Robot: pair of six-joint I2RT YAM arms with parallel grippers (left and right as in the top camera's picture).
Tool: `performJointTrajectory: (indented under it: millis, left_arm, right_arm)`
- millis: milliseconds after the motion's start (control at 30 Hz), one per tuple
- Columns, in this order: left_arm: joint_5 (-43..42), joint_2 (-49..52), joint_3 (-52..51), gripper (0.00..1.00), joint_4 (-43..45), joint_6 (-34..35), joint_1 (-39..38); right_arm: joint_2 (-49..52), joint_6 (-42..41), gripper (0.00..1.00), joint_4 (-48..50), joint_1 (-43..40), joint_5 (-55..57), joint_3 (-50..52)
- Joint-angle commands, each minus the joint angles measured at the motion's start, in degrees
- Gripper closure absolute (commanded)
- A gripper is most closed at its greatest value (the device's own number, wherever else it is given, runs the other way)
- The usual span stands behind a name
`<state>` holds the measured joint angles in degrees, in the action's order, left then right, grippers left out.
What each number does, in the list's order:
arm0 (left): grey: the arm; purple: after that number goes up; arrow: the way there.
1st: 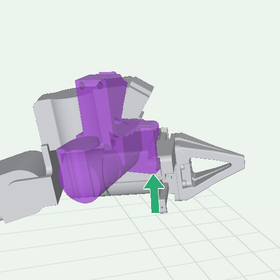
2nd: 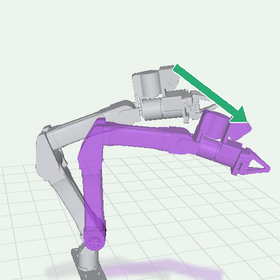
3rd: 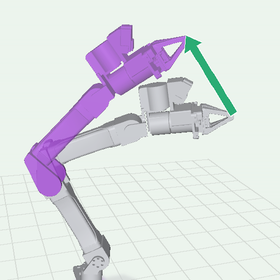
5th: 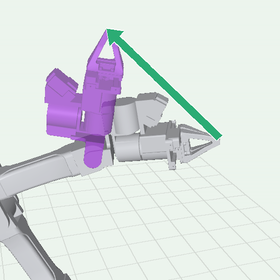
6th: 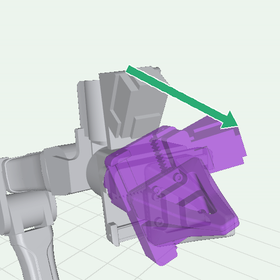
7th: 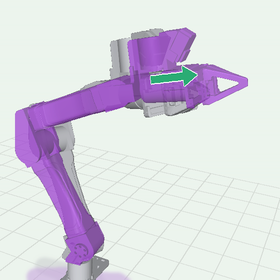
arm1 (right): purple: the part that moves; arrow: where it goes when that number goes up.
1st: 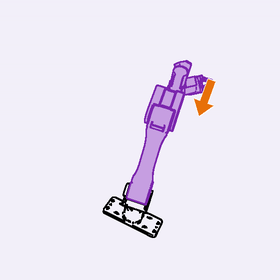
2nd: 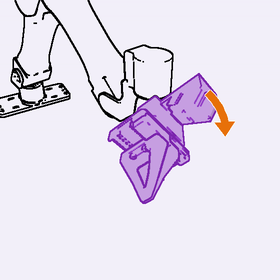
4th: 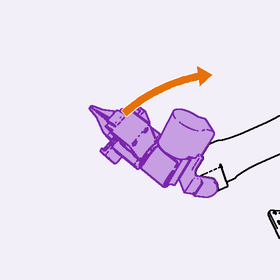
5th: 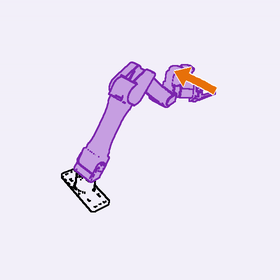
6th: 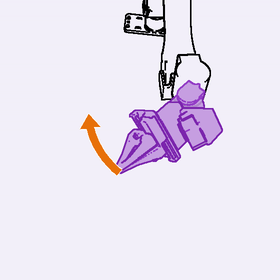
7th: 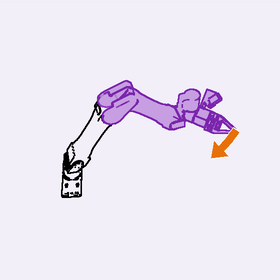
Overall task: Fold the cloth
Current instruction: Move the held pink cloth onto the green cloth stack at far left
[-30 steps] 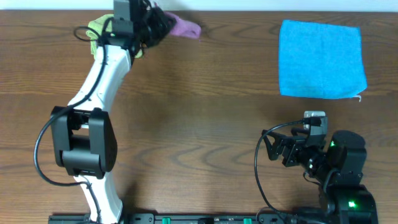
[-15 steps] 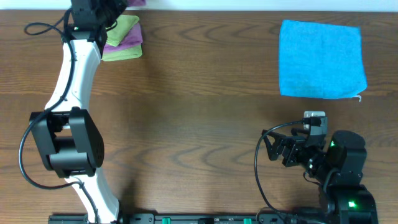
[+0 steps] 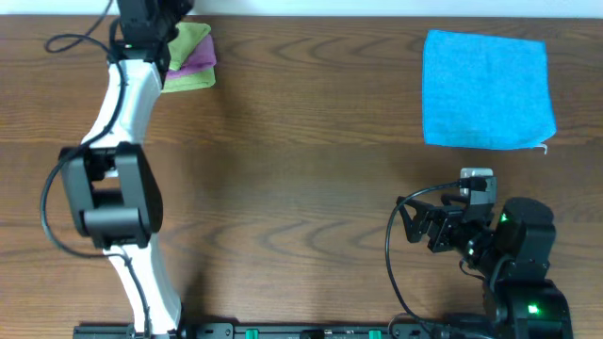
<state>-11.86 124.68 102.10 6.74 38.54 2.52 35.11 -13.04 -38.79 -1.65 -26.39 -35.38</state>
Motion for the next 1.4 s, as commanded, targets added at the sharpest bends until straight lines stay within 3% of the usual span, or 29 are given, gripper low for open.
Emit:
performJointTrajectory:
  millis: [0, 367, 1100, 1367]
  left_arm:
    - [1.68, 3.63, 1.2, 0.94, 1.18, -1.33, 0.59]
    - [1.53, 7.06, 1.22, 0.94, -3.23, -3.91, 1.2]
    - [7.43, 0.74, 1.22, 0.95, -25.66, -10.27, 1.29]
    - [7.82, 0.74, 1.22, 0.94, -27.76, -10.27, 1.36]
  right_arm:
    - [-0.24, -0.66, 0.01, -0.07, -0.52, -0.61, 0.31]
    - [-0.24, -0.66, 0.01, -0.07, -0.52, -0.61, 0.31]
    - [-0.24, -0.66, 0.01, -0.07, -0.52, -0.61, 0.31]
    - [-0.24, -0.66, 0.01, -0.07, -0.52, -0.61, 0.31]
